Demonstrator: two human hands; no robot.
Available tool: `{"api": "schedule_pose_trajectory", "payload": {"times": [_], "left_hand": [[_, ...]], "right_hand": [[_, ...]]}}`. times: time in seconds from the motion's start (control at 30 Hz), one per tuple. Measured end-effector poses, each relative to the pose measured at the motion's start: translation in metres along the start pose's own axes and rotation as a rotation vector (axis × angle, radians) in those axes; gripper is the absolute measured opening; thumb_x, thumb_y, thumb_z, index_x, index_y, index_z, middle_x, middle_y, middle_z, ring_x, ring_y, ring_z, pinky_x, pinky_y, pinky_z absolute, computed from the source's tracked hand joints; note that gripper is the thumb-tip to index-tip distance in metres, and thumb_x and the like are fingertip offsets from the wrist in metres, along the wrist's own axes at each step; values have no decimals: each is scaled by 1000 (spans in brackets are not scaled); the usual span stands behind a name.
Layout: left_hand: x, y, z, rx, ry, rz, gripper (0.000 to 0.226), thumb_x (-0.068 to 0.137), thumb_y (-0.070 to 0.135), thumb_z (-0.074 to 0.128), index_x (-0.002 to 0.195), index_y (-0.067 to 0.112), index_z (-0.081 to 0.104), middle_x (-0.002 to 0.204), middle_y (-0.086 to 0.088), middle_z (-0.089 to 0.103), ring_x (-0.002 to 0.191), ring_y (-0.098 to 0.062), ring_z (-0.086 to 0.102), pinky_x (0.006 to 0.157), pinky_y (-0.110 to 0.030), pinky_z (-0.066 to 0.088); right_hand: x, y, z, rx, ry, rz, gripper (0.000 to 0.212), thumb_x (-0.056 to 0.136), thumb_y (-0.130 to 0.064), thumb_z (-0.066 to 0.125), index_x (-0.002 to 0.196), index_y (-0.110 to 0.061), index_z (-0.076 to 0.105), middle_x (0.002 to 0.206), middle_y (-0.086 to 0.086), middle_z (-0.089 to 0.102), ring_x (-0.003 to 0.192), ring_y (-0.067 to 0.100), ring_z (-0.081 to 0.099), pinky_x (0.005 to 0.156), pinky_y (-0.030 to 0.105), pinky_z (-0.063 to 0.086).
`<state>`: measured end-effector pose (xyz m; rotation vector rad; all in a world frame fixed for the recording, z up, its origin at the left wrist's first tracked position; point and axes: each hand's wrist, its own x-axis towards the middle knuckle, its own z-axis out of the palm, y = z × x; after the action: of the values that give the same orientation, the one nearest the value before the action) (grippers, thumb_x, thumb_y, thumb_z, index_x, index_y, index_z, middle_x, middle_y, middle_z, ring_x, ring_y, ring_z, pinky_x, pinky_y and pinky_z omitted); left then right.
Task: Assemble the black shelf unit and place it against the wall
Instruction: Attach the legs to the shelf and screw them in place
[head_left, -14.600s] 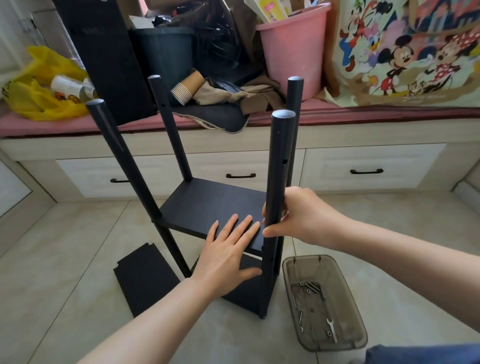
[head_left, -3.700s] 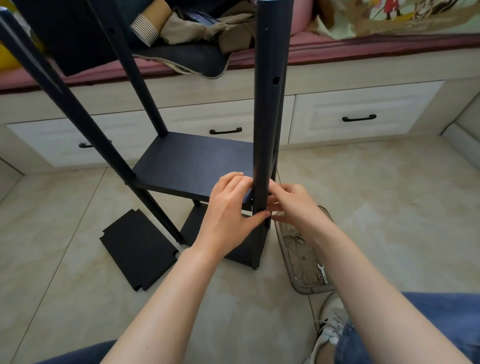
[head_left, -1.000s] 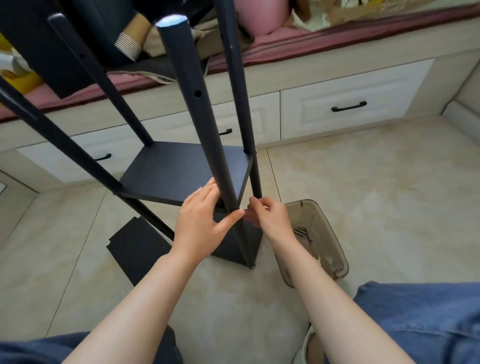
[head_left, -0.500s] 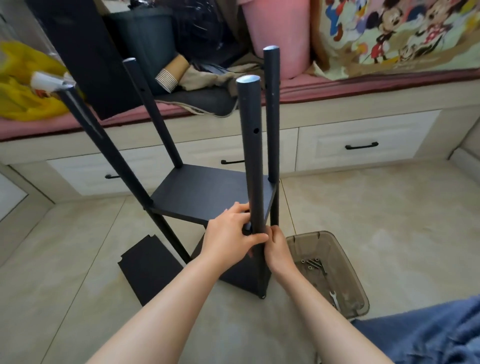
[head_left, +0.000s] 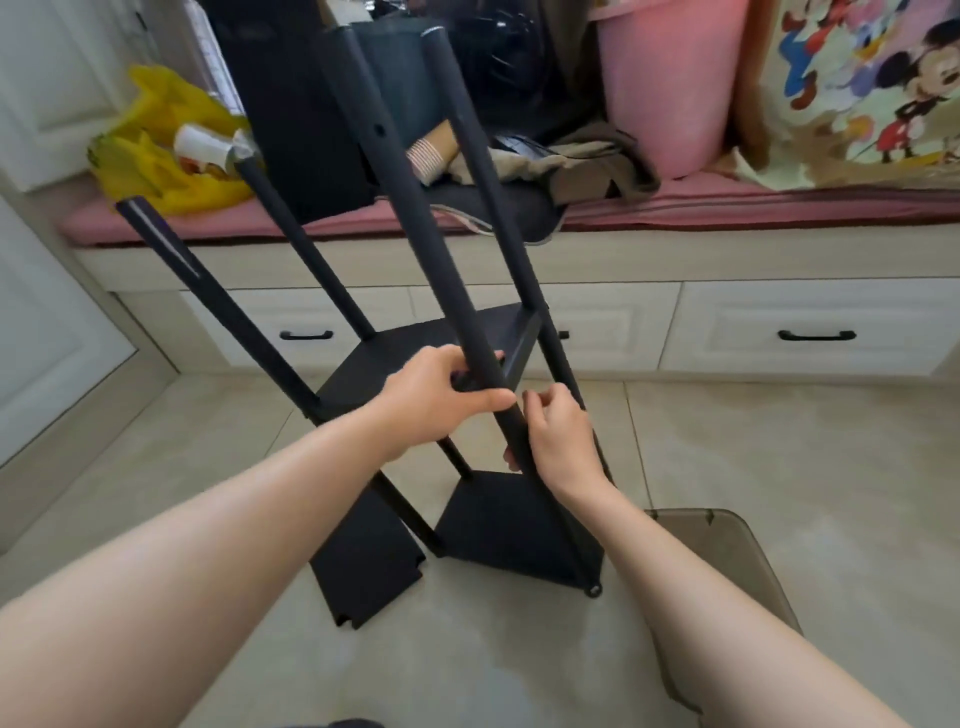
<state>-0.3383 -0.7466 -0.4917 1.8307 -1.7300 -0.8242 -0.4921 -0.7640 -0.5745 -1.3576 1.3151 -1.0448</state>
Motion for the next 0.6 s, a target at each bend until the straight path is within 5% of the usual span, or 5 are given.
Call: {"api": "schedule_pose_trajectory", "payload": {"times": [0.13, 0.3, 0.5, 0.6], "left_hand": [[4, -26, -40, -141, 55, -74, 53, 84, 45, 77, 134, 41, 60, 107, 25, 61, 118, -6, 51, 96, -30, 36], [-6, -61, -72, -252, 160, -177, 49, 87, 48, 73, 134, 41, 60, 112, 20, 63, 122, -15, 52, 105, -36, 38], [-29, -104, -84, -408, 240, -254, 57, 85, 49, 72, 138, 35, 58, 127, 3, 66, 128, -23, 54, 104, -35, 36], [-41, -122, -87, -499, 250, -278, 69, 75, 52, 72, 141, 36, 56, 131, 3, 65, 131, -21, 52, 116, -41, 34]], "right_hand": [[9, -18, 29, -40, -52, -81, 21, 105, -31, 43, 94, -16, 51, 76, 10, 71, 56, 12, 70, 49, 22, 53], [17, -26, 68, 15, -148, -112, 19, 106, -29, 42, 97, -16, 52, 85, 8, 71, 69, 7, 71, 59, 18, 55], [24, -33, 102, 3, -212, -156, 18, 106, -29, 42, 101, -15, 51, 81, 9, 71, 65, 9, 72, 56, 14, 52], [25, -32, 117, -33, -225, -192, 18, 107, -29, 39, 100, -16, 50, 74, 9, 71, 60, 11, 71, 56, 15, 53]]}}
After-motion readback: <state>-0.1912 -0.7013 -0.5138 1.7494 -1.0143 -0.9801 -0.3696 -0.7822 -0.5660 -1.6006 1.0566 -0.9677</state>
